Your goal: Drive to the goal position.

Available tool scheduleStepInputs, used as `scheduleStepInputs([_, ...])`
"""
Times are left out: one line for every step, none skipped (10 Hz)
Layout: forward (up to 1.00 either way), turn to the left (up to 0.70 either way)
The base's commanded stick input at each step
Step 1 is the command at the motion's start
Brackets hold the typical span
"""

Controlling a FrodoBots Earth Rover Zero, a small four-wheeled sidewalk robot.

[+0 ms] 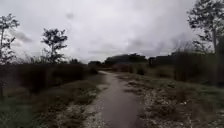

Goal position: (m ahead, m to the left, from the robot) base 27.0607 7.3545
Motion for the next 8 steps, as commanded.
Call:
scheduleStepInputs([0.7, 0.0])
scheduleStepInputs([0.7, 0.0])
scheduleStepInputs([0.7, 0.0])
scheduleStepInputs([0.7, 0.0])
scheduleStepInputs([0.7, 0.0])
scheduleStepInputs([0.7, 0.0])
scheduleStepInputs([0.7, 0.0])
scheduleStepInputs([0.7, 0.0])
